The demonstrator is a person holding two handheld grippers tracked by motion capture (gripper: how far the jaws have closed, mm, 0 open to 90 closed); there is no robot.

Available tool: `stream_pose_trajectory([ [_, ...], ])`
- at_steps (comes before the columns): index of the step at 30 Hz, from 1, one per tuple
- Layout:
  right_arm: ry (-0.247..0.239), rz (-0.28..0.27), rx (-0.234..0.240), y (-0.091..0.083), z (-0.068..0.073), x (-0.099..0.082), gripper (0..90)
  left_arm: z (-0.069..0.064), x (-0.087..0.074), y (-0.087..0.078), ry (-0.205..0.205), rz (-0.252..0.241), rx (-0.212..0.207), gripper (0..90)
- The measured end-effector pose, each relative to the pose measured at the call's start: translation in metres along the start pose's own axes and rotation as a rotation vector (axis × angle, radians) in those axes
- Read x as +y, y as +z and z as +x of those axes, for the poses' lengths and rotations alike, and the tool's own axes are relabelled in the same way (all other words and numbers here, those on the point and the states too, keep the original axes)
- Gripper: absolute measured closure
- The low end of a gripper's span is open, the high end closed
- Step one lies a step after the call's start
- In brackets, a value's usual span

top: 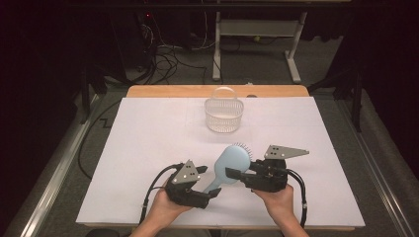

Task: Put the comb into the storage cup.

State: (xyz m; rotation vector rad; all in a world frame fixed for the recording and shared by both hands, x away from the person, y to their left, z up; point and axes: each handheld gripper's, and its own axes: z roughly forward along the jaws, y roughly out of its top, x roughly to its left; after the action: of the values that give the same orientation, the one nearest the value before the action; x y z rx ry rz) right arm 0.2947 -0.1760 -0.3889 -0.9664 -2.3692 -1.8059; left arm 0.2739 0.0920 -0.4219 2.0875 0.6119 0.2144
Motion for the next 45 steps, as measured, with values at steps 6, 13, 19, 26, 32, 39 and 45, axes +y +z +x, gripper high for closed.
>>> stream_pose_trajectory([
  [6, 0.001, -0.01, -0.009, -0.005, -0.001, 0.002, 57.4, 0.004, -0.004, -0.004, -0.016, -0.015, 0.01, 20.9],
  [13, 0.009, -0.002, -0.019, -0.005, -0.003, 0.004, 57.3, 0.007, -0.007, -0.01, -0.028, -0.031, 0.021, 20.9],
  [19, 0.002, 0.009, -0.024, -0.004, -0.002, 0.006, 57.2, 0.01, -0.008, -0.015, -0.042, -0.052, 0.03, 20.9],
  [26, 0.0, 0.009, -0.031, -0.007, -0.002, 0.009, 57.2, 0.014, -0.01, -0.022, -0.065, -0.076, 0.043, 20.9],
  [32, -0.002, 0.008, -0.033, -0.008, -0.002, 0.011, 57.2, 0.018, -0.013, -0.03, -0.081, -0.084, 0.067, 20.9],
  [39, -0.005, 0.014, -0.038, -0.01, -0.002, 0.015, 57.2, 0.025, -0.019, -0.042, -0.101, -0.109, 0.105, 21.0],
  [45, -0.003, 0.019, -0.046, -0.012, -0.004, 0.016, 57.1, 0.031, -0.025, -0.052, -0.119, -0.127, 0.129, 21.0],
])
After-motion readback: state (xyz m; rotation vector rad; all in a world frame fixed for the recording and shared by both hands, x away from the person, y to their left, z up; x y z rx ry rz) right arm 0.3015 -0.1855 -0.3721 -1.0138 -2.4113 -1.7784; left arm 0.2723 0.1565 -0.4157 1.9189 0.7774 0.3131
